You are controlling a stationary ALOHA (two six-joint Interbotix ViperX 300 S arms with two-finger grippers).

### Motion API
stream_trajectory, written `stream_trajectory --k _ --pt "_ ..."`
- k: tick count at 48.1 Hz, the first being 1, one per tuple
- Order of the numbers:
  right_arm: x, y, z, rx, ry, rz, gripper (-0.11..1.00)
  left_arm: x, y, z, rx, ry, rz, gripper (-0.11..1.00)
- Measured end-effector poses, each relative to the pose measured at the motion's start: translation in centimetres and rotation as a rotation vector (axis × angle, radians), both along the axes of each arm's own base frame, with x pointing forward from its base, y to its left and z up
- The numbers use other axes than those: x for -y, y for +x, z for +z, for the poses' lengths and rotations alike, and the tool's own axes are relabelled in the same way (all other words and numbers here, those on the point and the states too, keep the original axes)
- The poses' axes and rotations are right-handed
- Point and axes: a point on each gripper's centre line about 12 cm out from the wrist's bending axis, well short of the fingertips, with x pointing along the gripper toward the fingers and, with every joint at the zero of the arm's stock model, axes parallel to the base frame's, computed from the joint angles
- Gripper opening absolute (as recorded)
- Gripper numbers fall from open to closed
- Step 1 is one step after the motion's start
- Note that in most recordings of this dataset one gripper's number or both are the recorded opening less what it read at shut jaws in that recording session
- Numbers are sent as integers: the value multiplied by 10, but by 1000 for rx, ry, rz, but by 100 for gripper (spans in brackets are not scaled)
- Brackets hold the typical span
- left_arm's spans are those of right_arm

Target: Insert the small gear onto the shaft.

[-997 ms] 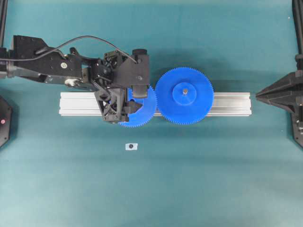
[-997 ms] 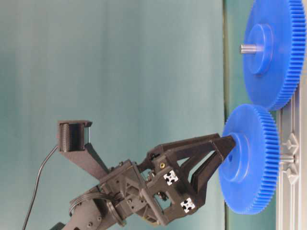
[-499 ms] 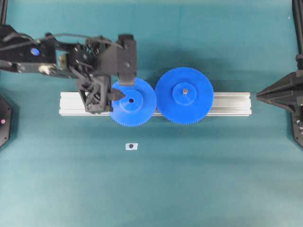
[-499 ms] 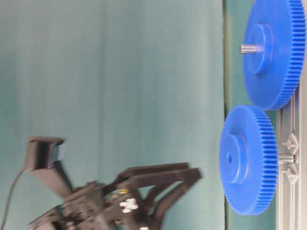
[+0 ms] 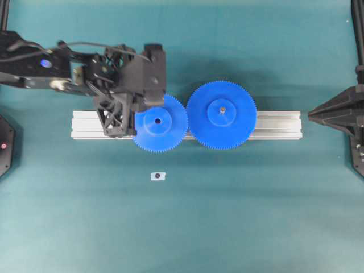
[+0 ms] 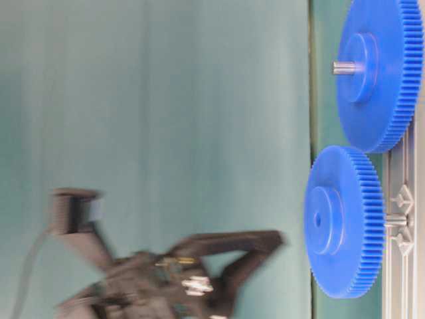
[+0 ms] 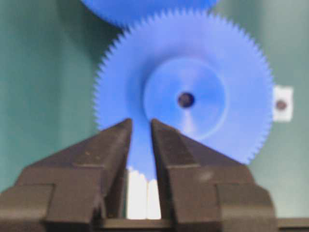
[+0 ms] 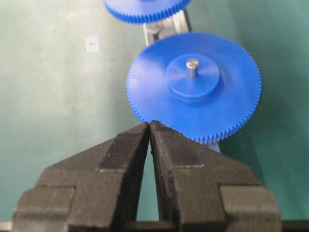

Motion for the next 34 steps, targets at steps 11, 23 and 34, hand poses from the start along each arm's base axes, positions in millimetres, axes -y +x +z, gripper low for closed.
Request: stream_trajectory --k 11,23,34 --pt "0 0 -1 -2 0 0 21 -2 8 -38 -74 -11 3 23" --pt "0 -1 -1 0 0 0 21 -4 16 -29 -47 -5 -1 23" --pt "0 -1 -1 0 1 -1 21 -3 10 8 1 22 -26 23"
